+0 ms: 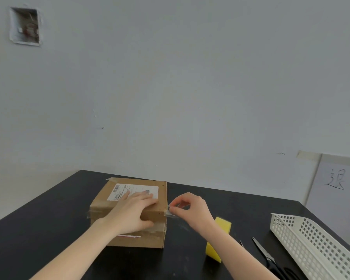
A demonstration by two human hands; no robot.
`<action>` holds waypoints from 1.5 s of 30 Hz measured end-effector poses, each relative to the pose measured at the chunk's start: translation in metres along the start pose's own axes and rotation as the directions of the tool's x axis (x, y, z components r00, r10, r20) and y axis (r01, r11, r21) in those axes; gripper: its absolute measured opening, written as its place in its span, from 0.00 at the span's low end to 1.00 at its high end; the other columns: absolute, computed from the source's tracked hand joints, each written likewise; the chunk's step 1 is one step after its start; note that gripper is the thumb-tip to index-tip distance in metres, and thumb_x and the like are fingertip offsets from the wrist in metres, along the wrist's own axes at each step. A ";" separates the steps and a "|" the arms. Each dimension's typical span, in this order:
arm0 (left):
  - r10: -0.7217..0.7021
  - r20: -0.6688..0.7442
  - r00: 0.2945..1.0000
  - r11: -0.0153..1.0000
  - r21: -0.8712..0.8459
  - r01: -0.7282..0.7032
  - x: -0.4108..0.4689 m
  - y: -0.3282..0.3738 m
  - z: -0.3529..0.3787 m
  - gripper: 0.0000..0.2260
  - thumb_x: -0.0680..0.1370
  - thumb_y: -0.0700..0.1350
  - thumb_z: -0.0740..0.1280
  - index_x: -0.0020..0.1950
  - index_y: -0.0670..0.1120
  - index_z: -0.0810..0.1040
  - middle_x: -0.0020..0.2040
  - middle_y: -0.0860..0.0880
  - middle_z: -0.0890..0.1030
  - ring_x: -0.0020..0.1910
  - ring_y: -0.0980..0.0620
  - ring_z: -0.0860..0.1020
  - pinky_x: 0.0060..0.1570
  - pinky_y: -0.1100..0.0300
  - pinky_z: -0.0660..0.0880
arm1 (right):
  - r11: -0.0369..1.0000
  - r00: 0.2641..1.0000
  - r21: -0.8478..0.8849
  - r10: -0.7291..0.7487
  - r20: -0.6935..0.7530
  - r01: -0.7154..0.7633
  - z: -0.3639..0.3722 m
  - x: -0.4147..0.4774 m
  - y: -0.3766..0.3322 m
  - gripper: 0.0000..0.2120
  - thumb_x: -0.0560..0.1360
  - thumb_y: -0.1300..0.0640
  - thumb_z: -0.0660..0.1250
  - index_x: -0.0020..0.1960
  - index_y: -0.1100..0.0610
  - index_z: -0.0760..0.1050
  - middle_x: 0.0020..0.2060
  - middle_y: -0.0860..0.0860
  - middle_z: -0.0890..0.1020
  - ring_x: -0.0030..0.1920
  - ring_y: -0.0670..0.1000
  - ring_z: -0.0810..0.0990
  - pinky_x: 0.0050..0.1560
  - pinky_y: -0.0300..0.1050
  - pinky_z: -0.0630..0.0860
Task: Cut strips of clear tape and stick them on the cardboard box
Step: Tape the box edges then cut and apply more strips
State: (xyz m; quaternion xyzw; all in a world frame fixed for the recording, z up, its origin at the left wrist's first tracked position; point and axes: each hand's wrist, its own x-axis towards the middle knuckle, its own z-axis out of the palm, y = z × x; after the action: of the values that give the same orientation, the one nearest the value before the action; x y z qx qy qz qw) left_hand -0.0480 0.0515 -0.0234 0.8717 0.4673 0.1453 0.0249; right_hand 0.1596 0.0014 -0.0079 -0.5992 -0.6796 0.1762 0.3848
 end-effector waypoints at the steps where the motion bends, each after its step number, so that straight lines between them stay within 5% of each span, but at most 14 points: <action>1: -0.016 -0.039 0.999 0.998 -0.065 0.014 0.000 0.002 0.002 0.27 0.75 0.63 0.64 0.72 0.60 0.66 0.74 0.60 0.64 0.75 0.57 0.57 0.75 0.46 0.47 | 1.000 1.000 0.001 -0.007 -0.006 0.007 0.001 0.000 -0.001 0.02 0.72 0.51 0.72 0.45 0.48 0.82 0.46 0.43 0.81 0.47 0.45 0.79 0.46 0.35 0.76; 5: -0.103 -0.242 0.965 0.949 -0.314 0.022 0.001 0.009 0.007 0.15 0.75 0.65 0.61 0.54 0.59 0.77 0.55 0.64 0.76 0.60 0.63 0.71 0.71 0.48 0.62 | 0.999 0.999 -0.013 -0.038 -0.020 0.038 0.008 0.002 -0.005 0.02 0.73 0.52 0.72 0.44 0.45 0.80 0.45 0.43 0.81 0.46 0.44 0.78 0.44 0.34 0.75; 8: -0.095 -0.275 0.957 0.953 -0.303 0.008 0.001 0.013 0.013 0.16 0.74 0.68 0.61 0.50 0.58 0.76 0.49 0.64 0.76 0.53 0.63 0.72 0.69 0.53 0.64 | 0.999 0.999 -0.002 -0.033 -0.001 0.033 0.012 0.004 -0.008 0.03 0.73 0.53 0.72 0.44 0.46 0.80 0.45 0.44 0.82 0.45 0.44 0.79 0.43 0.33 0.75; 23: -0.037 -0.372 0.928 0.988 -0.153 -0.022 0.001 0.010 0.029 0.13 0.71 0.62 0.67 0.51 0.57 0.75 0.49 0.63 0.74 0.53 0.63 0.72 0.70 0.60 0.54 | 0.998 0.998 0.061 -0.012 0.061 0.008 0.018 0.009 -0.009 0.02 0.74 0.53 0.72 0.46 0.48 0.81 0.41 0.45 0.82 0.39 0.43 0.78 0.42 0.34 0.76; 30: -0.071 -0.446 0.892 0.990 -0.144 0.007 0.002 0.012 0.036 0.11 0.69 0.61 0.70 0.45 0.58 0.74 0.44 0.64 0.73 0.46 0.62 0.71 0.68 0.57 0.59 | 0.998 0.999 0.070 -0.001 0.040 -0.001 0.019 0.012 -0.006 0.05 0.73 0.53 0.72 0.42 0.44 0.80 0.43 0.45 0.82 0.42 0.45 0.79 0.44 0.37 0.78; 37: -0.077 -0.454 0.887 0.988 -0.157 0.005 0.004 0.014 0.034 0.16 0.69 0.68 0.61 0.45 0.59 0.74 0.43 0.64 0.74 0.47 0.63 0.72 0.67 0.61 0.56 | 0.990 0.998 0.124 0.066 0.022 -0.068 0.020 0.010 0.000 0.03 0.74 0.51 0.72 0.47 0.47 0.81 0.43 0.46 0.83 0.44 0.47 0.80 0.40 0.35 0.79; 45: -0.122 -0.531 0.839 0.983 -0.179 0.030 0.003 0.017 0.039 0.12 0.69 0.62 0.72 0.43 0.57 0.75 0.40 0.62 0.77 0.42 0.63 0.71 0.64 0.60 0.59 | 0.976 0.989 0.162 0.149 -0.017 -0.145 0.024 0.015 0.003 0.03 0.75 0.52 0.71 0.48 0.50 0.81 0.42 0.46 0.82 0.43 0.46 0.81 0.38 0.34 0.79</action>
State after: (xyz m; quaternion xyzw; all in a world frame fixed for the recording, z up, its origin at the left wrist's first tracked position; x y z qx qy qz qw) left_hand -0.0220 0.0478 -0.0568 0.7713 0.4760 0.4214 -0.0303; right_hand 0.1443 0.0213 -0.0207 -0.6173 -0.6113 0.2496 0.4277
